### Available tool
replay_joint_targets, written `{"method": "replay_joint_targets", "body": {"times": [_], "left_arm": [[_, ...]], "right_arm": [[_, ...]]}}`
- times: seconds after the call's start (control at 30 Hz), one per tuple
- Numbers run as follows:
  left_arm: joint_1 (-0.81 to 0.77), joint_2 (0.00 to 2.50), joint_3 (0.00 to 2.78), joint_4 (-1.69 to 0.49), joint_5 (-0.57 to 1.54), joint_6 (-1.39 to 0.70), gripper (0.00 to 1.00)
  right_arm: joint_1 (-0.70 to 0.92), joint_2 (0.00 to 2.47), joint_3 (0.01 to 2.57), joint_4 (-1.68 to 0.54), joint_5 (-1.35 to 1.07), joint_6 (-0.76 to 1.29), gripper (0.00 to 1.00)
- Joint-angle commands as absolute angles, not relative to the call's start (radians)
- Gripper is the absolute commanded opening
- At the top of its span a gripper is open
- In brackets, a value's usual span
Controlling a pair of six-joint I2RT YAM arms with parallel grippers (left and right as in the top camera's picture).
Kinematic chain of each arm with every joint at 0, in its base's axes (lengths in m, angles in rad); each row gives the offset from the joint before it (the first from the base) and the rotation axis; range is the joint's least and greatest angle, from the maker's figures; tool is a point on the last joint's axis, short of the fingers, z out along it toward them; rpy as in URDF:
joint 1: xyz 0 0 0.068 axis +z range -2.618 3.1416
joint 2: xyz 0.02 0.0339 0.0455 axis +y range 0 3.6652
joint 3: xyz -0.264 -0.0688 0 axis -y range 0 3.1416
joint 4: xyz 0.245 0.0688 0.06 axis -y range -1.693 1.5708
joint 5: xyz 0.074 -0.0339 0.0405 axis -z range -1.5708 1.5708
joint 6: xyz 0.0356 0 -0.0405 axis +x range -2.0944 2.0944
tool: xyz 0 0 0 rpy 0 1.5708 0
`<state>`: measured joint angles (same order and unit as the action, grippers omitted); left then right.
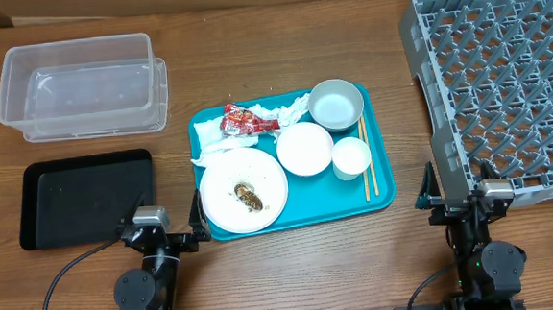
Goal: Sort waste into correct bins and load items into the dishwasher
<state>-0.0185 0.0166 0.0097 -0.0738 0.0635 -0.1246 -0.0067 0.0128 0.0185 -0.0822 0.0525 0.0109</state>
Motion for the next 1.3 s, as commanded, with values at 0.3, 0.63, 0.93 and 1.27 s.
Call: {"method": "replay_joint_targets", "body": {"times": [0.3, 0.63, 0.93, 1.27], "left_arm": [[-0.02, 0.006, 0.005, -0.074, 0.056, -0.135, 1.0], [-0.02, 0.006, 0.005, -0.074, 0.056, -0.135, 1.0], [-0.02, 0.006, 0.005, -0.074, 0.056, -0.135, 1.0], [-0.021, 0.006, 0.006, -0.047, 0.836, -0.862, 1.0]], "right_arm": [[-0.009, 0.003, 0.008, -0.078, 0.059, 0.008, 1.0], [-0.009, 0.003, 0.008, -0.078, 0.059, 0.008, 1.0], [-0.009, 0.003, 0.008, -0.078, 0.059, 0.008, 1.0], [-0.009, 0.003, 0.008, -0.078, 0.059, 0.008, 1.0]]}}
